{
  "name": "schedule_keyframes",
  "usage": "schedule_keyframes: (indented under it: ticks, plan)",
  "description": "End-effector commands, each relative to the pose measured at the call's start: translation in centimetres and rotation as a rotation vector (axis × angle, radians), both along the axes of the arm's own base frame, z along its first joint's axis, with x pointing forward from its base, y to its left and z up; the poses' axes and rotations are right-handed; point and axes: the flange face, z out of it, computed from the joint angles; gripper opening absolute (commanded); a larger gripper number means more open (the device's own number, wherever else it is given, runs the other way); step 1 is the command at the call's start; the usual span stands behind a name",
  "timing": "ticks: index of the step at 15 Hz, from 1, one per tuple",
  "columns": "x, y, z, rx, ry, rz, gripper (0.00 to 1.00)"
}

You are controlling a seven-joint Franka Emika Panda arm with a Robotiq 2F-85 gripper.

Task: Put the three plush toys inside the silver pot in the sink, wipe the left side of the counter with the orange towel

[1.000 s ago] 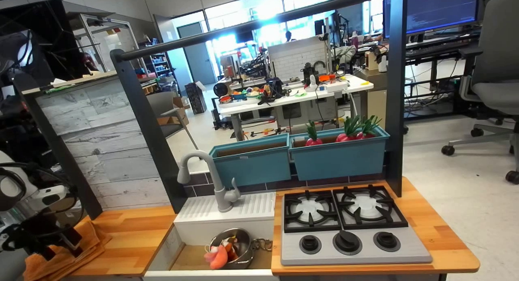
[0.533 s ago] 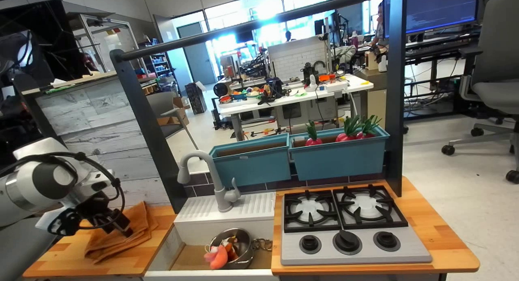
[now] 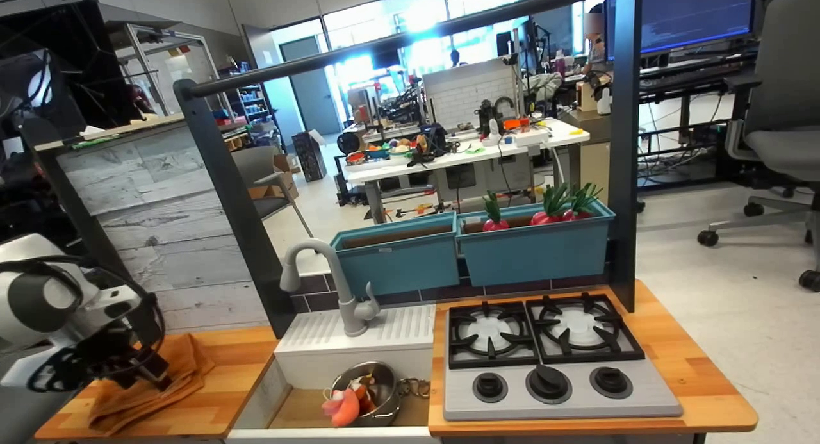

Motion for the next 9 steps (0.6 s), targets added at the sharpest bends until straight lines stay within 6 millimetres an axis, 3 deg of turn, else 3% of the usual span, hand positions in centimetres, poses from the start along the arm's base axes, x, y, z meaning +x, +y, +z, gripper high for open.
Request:
schedule_keyframes:
  ticks: [1,2,4,7,9]
  plan:
    - [-3.6,7.2,-0.4,0.027,0.019,0.174,1.00]
    - [-4.4,8.6,-0.3,0.038,0.028,0.202,1.00]
    - [-5.4,9.3,0.0,0.037,0.045,0.234,1.00]
    - [-4.3,4.9,0.2,-0.026,0.043,0.163,1.00]
    - [-3.6,0.8,-0.2,-0.064,0.046,0.069,1.00]
